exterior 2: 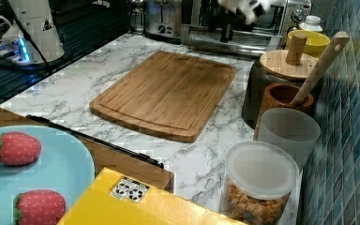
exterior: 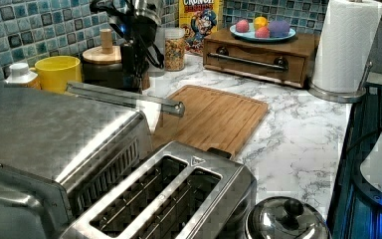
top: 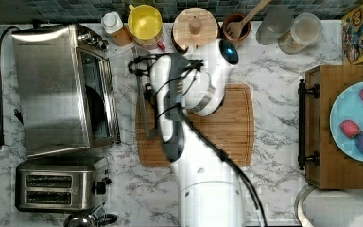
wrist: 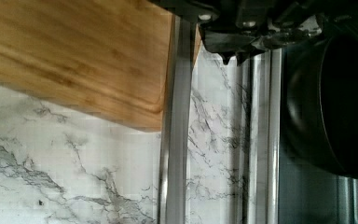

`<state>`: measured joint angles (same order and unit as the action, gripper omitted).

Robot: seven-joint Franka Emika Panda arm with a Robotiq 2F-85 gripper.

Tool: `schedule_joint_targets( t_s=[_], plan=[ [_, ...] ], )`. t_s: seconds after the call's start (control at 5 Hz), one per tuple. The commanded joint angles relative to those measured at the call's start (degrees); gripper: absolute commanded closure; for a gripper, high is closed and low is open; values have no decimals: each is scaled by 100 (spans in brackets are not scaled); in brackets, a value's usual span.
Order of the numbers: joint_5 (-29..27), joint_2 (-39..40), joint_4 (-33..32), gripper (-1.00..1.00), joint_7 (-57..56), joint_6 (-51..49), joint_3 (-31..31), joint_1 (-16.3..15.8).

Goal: Close the oven.

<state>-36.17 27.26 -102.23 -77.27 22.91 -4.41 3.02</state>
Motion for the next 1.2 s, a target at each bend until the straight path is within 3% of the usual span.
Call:
schedule_joint_targets(
  t_s=[0.2,0.6,1.0,1.2],
  plan=[
    [1661,-711,250,100,1566,750,-629,-1733],
    [2347,-1311,-375,100,2538,1726,-673,-2047],
    [4502,-2234,-974,100,4562,2547,-455,-2458],
    [4822,-2885,-1472,100,5178,2963,-553,-2506]
  ],
)
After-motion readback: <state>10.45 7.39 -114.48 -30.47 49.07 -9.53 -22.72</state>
